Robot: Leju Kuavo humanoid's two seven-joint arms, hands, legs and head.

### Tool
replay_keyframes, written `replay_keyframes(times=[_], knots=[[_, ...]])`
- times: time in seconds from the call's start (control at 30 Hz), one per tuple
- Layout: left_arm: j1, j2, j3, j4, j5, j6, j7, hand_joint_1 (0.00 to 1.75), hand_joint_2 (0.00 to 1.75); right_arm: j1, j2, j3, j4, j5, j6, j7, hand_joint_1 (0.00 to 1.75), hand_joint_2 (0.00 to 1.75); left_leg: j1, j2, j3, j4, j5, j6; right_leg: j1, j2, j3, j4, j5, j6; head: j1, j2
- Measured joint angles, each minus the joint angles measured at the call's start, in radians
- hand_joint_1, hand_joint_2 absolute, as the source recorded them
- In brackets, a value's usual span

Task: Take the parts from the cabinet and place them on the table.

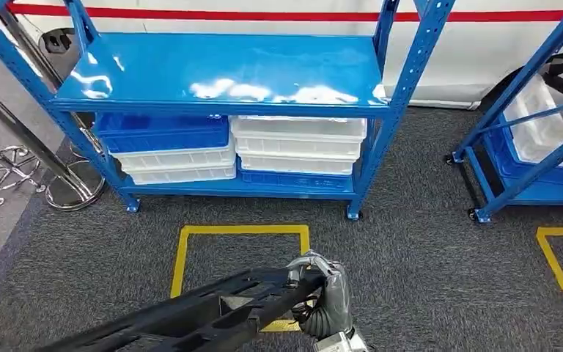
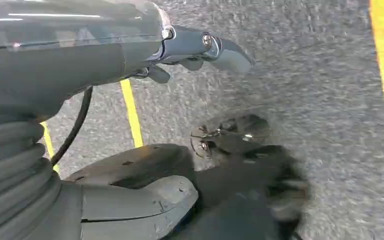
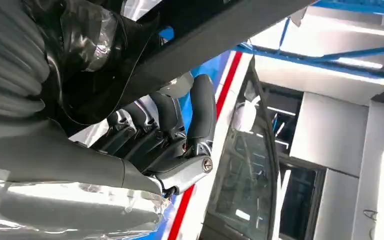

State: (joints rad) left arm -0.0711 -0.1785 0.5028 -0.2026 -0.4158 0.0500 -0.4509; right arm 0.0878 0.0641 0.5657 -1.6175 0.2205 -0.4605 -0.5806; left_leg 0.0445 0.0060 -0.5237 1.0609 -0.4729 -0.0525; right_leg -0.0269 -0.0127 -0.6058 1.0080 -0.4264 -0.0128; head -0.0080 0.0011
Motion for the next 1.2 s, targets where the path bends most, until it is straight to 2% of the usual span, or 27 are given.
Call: replay_keyframes(times=[0.03, 0.07, 0.13, 0.17, 0.2, 0.27, 0.33, 0.37, 0.43, 0.47, 0.5, 0.53, 0.57, 0.6, 0.67, 0.7, 0.73, 0.77, 0.83, 0.87, 0.9, 0.97, 1.0, 1.03, 1.07, 1.1, 1.2], knots=[[-0.001, -0.004, 0.0, 0.0, -0.003, -0.003, 0.002, 0.0, 1.75, 0.0, 0.0, -0.001, 0.0, 0.004, -0.008, -0.004, 1.75, 1.75, -0.013, -0.009, 0.033, -0.05, -0.036, -0.003, 0.004, 0.001, -0.015, 0.012, 0.004, 0.011, -0.001, 0.0], [-0.001, -0.004, 0.0, 0.0, -0.003, -0.003, 0.003, 0.0, 1.75, 0.001, 0.0, -0.002, -0.001, 0.008, -0.013, -0.006, 1.75, 1.75, -0.012, -0.015, 0.032, -0.062, -0.041, 0.016, 0.009, 0.002, -0.02, 0.016, 0.009, 0.016, 0.001, 0.0], [0.002, -0.003, 0.001, 0.0, -0.004, -0.002, 0.005, 0.0, 1.75, 0.002, 0.0, -0.003, 0.0, 0.009, -0.015, -0.007, 1.75, 1.75, -0.018, -0.014, 0.022, -0.05, -0.036, 0.026, 0.007, 0.002, -0.021, 0.015, 0.025, 0.029, 0.001, 0.0], [0.002, -0.003, 0.001, 0.0, -0.003, -0.001, 0.005, 0.0, 1.75, 0.002, 0.0, -0.005, 0.001, 0.008, -0.016, -0.007, 1.75, 1.75, -0.017, -0.013, 0.015, -0.053, -0.029, 0.038, 0.006, 0.003, -0.023, 0.013, 0.031, 0.037, 0.001, 0.0], [0.002, -0.003, 0.002, 0.0, -0.003, -0.001, 0.003, 0.0, 1.75, 0.003, 0.0, -0.005, 0.003, 0.008, -0.017, -0.007, 1.75, 1.75, -0.013, -0.006, 0.007, -0.054, -0.018, 0.055, 0.002, 0.004, -0.03, 0.025, 0.008, 0.041, 0.001, 0.0], [0.002, -0.003, 0.003, 0.0, 0.0, -0.001, -0.005, 0.0, 1.75, 0.003, 0.0, -0.006, 0.011, 0.007, -0.024, -0.006, 1.75, 1.75, -0.021, -0.003, -0.02, -0.055, 0.001, 0.081, 0.002, 0.005, -0.059, 0.123, -0.111, 0.039, 0.001, 0.0], [0.003, -0.003, 0.004, 0.0, 0.006, -0.002, -0.008, 0.0, 1.75, 0.005, -0.001, -0.006, 0.018, 0.007, -0.025, -0.006, 1.75, 1.75, -0.029, 0.0, -0.049, -0.053, 0.023, 0.087, 0.007, 0.006, -0.089, 0.263, -0.202, 0.038, 0.001, 0.0], [0.003, -0.003, 0.004, 0.0, 0.006, -0.002, -0.009, 0.0, 1.75, 0.005, -0.001, -0.006, 0.023, 0.007, -0.025, -0.006, 1.75, 1.75, -0.036, 0.001, -0.066, -0.052, 0.035, 0.089, 0.009, 0.007, -0.091, 0.312, -0.206, 0.034, 0.001, 0.0], [0.005, -0.003, 0.005, 0.0, 0.006, -0.002, -0.01, 0.0, 1.75, 0.006, -0.001, -0.006, 0.03, 0.007, -0.025, -0.006, 1.75, 1.75, -0.05, 0.002, -0.097, -0.048, 0.056, 0.092, 0.022, 0.008, -0.041, 0.29, -0.134, 0.014, 0.001, 0.0], [0.005, -0.003, 0.005, 0.0, 0.006, -0.002, -0.01, 0.0, 1.75, 0.006, -0.001, -0.006, 0.034, 0.007, -0.025, -0.006, 1.75, 1.75, -0.057, 0.002, -0.111, -0.048, 0.067, 0.094, 0.029, 0.008, 0.012, 0.227, -0.098, -0.005, 0.001, 0.0], [0.004, -0.004, 0.005, 0.0, 0.006, -0.002, -0.01, 0.0, 1.75, 0.005, -0.001, -0.006, 0.034, 0.007, -0.025, -0.006, 1.75, 1.75, -0.061, 0.001, -0.12, -0.048, 0.078, 0.095, 0.041, 0.008, 0.08, 0.137, -0.086, -0.029, 0.001, 0.0], [0.005, -0.01, 0.005, 0.0, 0.005, -0.002, -0.01, 0.0, 1.75, 0.003, -0.001, -0.006, 0.033, 0.007, -0.026, -0.006, 1.75, 1.75, -0.055, 0.002, -0.123, -0.047, 0.088, 0.095, 0.057, 0.007, 0.144, 0.043, -0.126, -0.056, -0.002, 0.0], [0.006, -0.011, 0.005, 0.0, 0.005, -0.001, -0.01, 0.0, 1.75, 0.005, -0.001, -0.006, 0.033, 0.007, -0.028, -0.006, 1.75, 1.75, -0.061, 0.001, -0.125, -0.048, 0.096, 0.09, 0.06, 0.007, 0.186, -0.035, -0.146, -0.059, 0.001, 0.0], [0.006, -0.011, 0.006, 0.0, 0.004, 0.001, -0.009, 0.0, 1.75, 0.006, -0.001, -0.006, 0.034, 0.007, -0.032, -0.006, 1.75, 1.75, -0.053, 0.003, -0.124, -0.055, 0.108, 0.083, 0.065, 0.006, 0.181, -0.03, -0.136, -0.046, 0.0, 0.0], [0.007, -0.01, 0.006, 0.0, 0.0, 0.003, -0.002, 0.0, 1.75, 0.009, -0.002, -0.006, 0.037, 0.008, -0.046, -0.005, 1.75, 1.75, -0.047, 0.004, -0.126, -0.066, 0.134, 0.073, 0.07, 0.008, 0.17, -0.039, -0.112, -0.055, 0.002, 0.0], [0.009, -0.009, 0.008, 0.001, -0.002, 0.007, 0.007, 0.0, 1.75, 0.014, -0.002, -0.006, 0.039, 0.011, -0.052, -0.005, 1.75, 1.75, -0.051, 0.003, -0.133, -0.064, 0.127, 0.069, 0.052, 0.002, 0.163, -0.058, -0.088, -0.052, 0.002, 0.0], [0.011, -0.009, 0.008, 0.001, -0.005, 0.011, 0.013, 0.0, 1.75, 0.016, -0.003, -0.006, 0.04, 0.011, -0.061, 0.001, 1.75, 1.75, -0.051, -0.002, -0.142, -0.048, 0.081, 0.061, 0.052, 0.002, 0.15, -0.06, -0.073, -0.051, 0.002, 0.0], [0.01, -0.009, 0.009, 0.001, -0.006, 0.011, 0.018, 0.0, 1.75, 0.018, -0.003, -0.006, 0.04, 0.012, -0.067, 0.009, 1.75, 1.75, -0.048, -0.003, -0.154, -0.002, 0.011, 0.055, 0.049, 0.002, 0.133, -0.059, -0.059, -0.056, 0.001, 0.0], [0.01, -0.006, 0.011, 0.001, -0.009, 0.014, 0.019, 0.0, 1.75, 0.025, -0.007, -0.006, 0.04, 0.019, -0.081, 0.028, 1.75, 1.75, -0.038, -0.002, -0.177, 0.144, -0.105, 0.041, 0.047, 0.0, 0.094, -0.051, -0.034, -0.049, 0.001, 0.0], [0.009, -0.005, 0.011, 0.001, -0.01, 0.014, 0.018, 0.0, 1.75, 0.03, -0.011, -0.006, 0.04, 0.022, -0.085, 0.035, 1.75, 1.75, -0.034, -0.002, -0.181, 0.211, -0.116, 0.033, 0.045, -0.003, 0.07, -0.043, -0.021, -0.045, 0.001, 0.0], [0.009, -0.004, 0.012, 0.001, -0.01, 0.014, 0.016, 0.0, 1.75, 0.035, -0.013, -0.006, 0.04, 0.023, -0.087, 0.039, 1.75, 1.75, -0.03, -0.002, -0.174, 0.249, -0.086, 0.028, 0.042, -0.004, 0.044, -0.033, -0.01, -0.041, 0.001, 0.0], [0.011, -0.002, 0.013, 0.001, -0.007, 0.014, 0.011, 0.0, 1.75, 0.041, -0.017, -0.005, 0.04, 0.023, -0.087, 0.047, 1.75, 1.75, -0.022, -0.002, -0.109, 0.211, 0.002, 0.016, 0.033, -0.005, -0.006, -0.007, 0.007, -0.03, 0.001, 0.0], [0.011, -0.002, 0.015, 0.001, -0.004, 0.013, 0.003, 0.0, 1.75, 0.041, -0.018, -0.005, 0.04, 0.023, -0.084, 0.048, 1.75, 1.75, -0.019, -0.002, -0.048, 0.139, 0.013, 0.012, 0.028, -0.004, -0.03, 0.009, 0.015, -0.022, 0.001, 0.0], [0.009, -0.002, 0.016, 0.001, -0.003, 0.012, -0.004, 0.0, 1.75, 0.04, -0.018, -0.005, 0.038, 0.019, -0.075, 0.048, 1.75, 1.75, -0.014, -0.003, 0.028, 0.035, -0.038, 0.009, 0.027, -0.004, -0.047, 0.025, 0.021, -0.014, 0.0, 0.0], [0.007, -0.002, 0.018, 0.001, -0.001, 0.01, -0.011, 0.0, 1.75, 0.04, -0.018, -0.004, 0.037, 0.013, -0.068, 0.048, 1.75, 1.75, -0.024, -0.004, 0.079, -0.045, -0.07, 0.011, 0.03, -0.003, -0.056, 0.039, 0.025, -0.01, 0.0, 0.0], [0.004, -0.002, 0.023, 0.0, 0.003, 0.01, -0.019, 0.0, 1.75, 0.037, -0.018, -0.004, 0.037, 0.008, -0.058, 0.048, 1.75, 1.75, -0.026, -0.006, 0.077, -0.064, -0.089, 0.033, 0.031, -0.006, -0.059, 0.038, 0.036, -0.001, 0.001, 0.0], [0.009, -0.003, 0.038, 0.002, 0.018, 0.013, -0.027, 0.0, 1.75, 0.028, -0.017, -0.002, 0.045, -0.005, -0.021, 0.048, 1.75, 1.75, -0.026, -0.003, 0.056, -0.067, -0.055, 0.063, 0.028, -0.004, -0.066, 0.025, 0.068, 0.018, 0.002, 0.0]])
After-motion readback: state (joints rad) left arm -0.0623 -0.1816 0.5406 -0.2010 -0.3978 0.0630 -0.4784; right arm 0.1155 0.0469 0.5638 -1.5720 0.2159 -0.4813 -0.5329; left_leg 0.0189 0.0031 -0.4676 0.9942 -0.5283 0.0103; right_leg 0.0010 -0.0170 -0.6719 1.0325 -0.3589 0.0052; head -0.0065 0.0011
